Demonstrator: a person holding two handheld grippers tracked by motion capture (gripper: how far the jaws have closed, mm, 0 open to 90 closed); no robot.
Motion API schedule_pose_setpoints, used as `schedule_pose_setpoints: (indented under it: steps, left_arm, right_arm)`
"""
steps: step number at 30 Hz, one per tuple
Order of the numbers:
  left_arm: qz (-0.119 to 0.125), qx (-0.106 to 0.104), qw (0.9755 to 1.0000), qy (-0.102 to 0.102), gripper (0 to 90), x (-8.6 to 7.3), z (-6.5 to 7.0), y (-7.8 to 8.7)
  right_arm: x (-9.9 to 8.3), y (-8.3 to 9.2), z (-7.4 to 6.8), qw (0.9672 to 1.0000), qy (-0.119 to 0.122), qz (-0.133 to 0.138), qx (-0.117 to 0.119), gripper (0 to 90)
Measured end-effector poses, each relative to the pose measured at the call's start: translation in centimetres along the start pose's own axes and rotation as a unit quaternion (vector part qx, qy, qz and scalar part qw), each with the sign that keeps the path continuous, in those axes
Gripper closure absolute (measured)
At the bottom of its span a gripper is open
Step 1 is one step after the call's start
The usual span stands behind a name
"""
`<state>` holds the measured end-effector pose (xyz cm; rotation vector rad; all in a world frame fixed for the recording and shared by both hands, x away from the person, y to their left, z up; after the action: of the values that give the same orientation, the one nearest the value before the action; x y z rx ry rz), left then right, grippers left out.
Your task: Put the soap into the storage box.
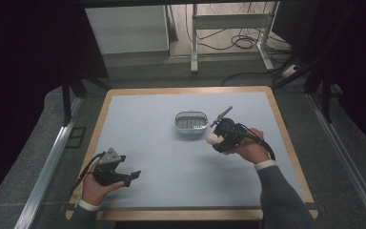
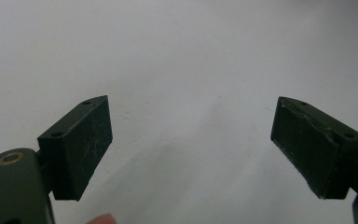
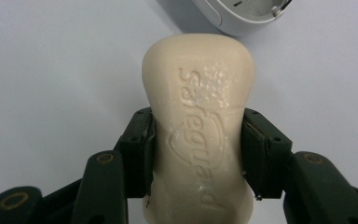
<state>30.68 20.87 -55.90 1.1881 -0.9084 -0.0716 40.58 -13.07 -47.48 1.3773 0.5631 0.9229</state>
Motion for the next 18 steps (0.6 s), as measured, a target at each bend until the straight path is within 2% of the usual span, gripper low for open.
schedule_pose_setpoints:
  steps: [18]
  left_arm:
    - [-0.002, -0.001, 1.0000, 0.000, 13.0, 0.0, 0.1, -0.1]
  right_arm:
    - [1.5, 0.6, 1.1, 0.9999, 0.008, 0.012, 0.001, 49.3]
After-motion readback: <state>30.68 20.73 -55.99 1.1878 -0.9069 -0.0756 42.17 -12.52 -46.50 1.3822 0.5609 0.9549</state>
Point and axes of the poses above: each handheld gripper's, and its own axes: y roughly backward along the jaws, x roughly out of its top, z roughly to its right, the point moved 6 cm from there along -y, roughly forward along the jaws, and after that the axes turned 14 degrees about -z, right-handed, at the moved point
